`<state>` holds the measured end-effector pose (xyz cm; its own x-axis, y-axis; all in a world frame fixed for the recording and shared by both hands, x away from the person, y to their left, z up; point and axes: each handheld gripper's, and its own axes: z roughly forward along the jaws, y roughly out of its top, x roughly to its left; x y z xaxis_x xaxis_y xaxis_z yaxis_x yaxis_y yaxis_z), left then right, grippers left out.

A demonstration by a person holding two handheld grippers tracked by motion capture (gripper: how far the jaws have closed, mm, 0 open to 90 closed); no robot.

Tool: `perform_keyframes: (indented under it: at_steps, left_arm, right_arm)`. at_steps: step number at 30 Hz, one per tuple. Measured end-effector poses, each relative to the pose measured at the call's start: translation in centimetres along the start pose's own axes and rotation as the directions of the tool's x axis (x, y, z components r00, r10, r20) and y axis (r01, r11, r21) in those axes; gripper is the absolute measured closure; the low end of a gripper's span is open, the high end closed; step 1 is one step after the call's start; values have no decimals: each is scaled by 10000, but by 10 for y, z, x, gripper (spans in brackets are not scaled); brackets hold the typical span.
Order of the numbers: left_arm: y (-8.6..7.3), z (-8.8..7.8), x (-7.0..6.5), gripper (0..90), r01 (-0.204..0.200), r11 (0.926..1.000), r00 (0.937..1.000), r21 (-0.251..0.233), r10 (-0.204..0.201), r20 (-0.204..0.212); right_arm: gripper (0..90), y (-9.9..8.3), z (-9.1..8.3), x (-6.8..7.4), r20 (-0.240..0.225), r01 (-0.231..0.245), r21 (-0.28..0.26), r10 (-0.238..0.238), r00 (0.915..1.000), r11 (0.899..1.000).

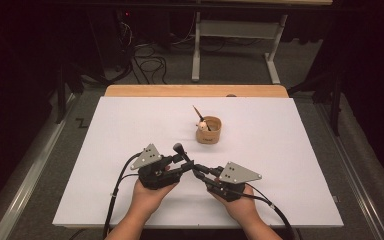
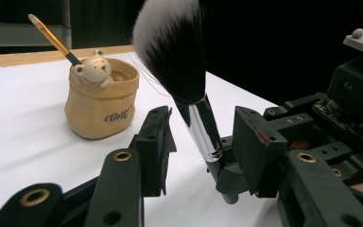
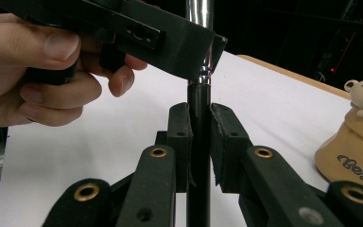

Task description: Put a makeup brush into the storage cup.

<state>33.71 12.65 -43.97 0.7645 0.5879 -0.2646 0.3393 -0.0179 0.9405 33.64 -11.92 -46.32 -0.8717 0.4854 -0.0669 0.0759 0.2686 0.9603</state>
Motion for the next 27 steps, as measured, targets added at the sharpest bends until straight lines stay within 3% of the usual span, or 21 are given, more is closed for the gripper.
perform_keyframes:
  at_steps: [12, 27]
  left_arm:
    - [0, 0, -1, 684, -94, 9999, 9999, -142, 93, -91]
    - [0, 0, -2, 756, -50, 9996, 9997, -266, 56, 228]
  right_arm:
    - [806, -1, 1, 0, 5, 15, 7, -15, 10000, 10000]
    - [806, -2, 3, 1, 81, 161, 68, -161, 9998, 9998]
